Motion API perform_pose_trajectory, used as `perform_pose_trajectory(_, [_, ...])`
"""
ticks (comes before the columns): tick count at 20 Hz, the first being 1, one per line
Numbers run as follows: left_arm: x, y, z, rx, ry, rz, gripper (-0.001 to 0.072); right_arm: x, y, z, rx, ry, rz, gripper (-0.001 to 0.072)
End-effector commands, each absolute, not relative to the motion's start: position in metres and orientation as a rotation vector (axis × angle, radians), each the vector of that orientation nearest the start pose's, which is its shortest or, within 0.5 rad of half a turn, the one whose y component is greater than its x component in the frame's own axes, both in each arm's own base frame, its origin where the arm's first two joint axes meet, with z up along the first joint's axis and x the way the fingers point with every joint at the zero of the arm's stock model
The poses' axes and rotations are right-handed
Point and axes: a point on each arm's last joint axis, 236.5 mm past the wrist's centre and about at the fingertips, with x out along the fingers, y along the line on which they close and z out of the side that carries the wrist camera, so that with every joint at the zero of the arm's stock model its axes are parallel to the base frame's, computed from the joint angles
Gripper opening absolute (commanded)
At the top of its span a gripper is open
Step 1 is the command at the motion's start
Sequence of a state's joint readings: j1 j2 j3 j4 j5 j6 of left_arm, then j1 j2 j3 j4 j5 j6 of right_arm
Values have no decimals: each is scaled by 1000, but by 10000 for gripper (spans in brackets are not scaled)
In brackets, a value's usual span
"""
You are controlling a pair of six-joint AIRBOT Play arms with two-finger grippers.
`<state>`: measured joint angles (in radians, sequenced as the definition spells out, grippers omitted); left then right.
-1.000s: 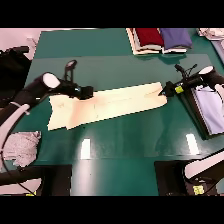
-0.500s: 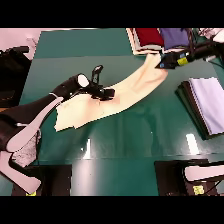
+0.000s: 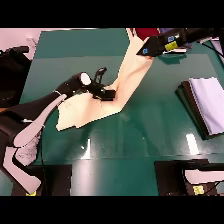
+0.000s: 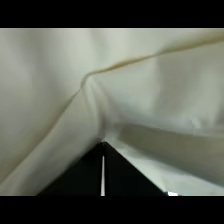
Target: Fold the shirts.
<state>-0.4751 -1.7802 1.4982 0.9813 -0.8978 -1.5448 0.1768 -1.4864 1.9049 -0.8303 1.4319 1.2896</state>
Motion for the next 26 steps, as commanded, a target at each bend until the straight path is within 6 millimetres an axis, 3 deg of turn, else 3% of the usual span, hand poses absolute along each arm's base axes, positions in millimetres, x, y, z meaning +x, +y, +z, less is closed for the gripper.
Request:
perform_pose_trajectory(1, [441,-282,0,-210,1188,-564,24,397,270,248,153,851,980,18])
perform_pose_trajectory(5, [458,-167,105,-136,988,-395,24,372,348,253,241,833,1168,19])
perform_pose_trajectory(8, [444,-82,180,-84,827,-228,24,341,440,240,291,792,1339,19])
perform_pose_trajectory(9, [437,-63,200,-77,783,-187,25,329,471,230,305,783,1377,20])
perform_pose_trajectory(10, [429,-47,217,-79,744,-154,24,318,501,216,301,770,1401,66])
perform_pose_trajectory(11, [423,-37,231,-85,713,-133,24,309,523,201,286,764,1413,278])
perform_pose_trajectory(12, [417,-30,241,-89,688,-118,25,302,538,187,285,779,1418,395])
perform_pose_trajectory(13, [413,-27,248,-90,673,-111,24,303,542,178,278,785,1409,390])
perform_pose_trajectory(15, [410,-28,248,-90,681,-114,24,318,528,174,271,803,1390,386])
perform_pose_trajectory(18, [408,-34,245,-100,693,-133,24,356,465,146,170,910,1303,361])
perform_pose_trajectory(21, [410,-38,245,-114,691,-145,24,395,372,79,120,1154,1076,361])
perform_pose_trajectory(23, [411,-42,244,-128,691,-159,24,405,319,36,172,1293,954,360])
perform_pose_trajectory(25, [410,-50,241,-115,696,-182,24,411,277,-3,294,1400,825,358])
perform_pose_trajectory(26, [411,-59,241,-102,692,-206,23,411,268,-17,347,1424,787,359])
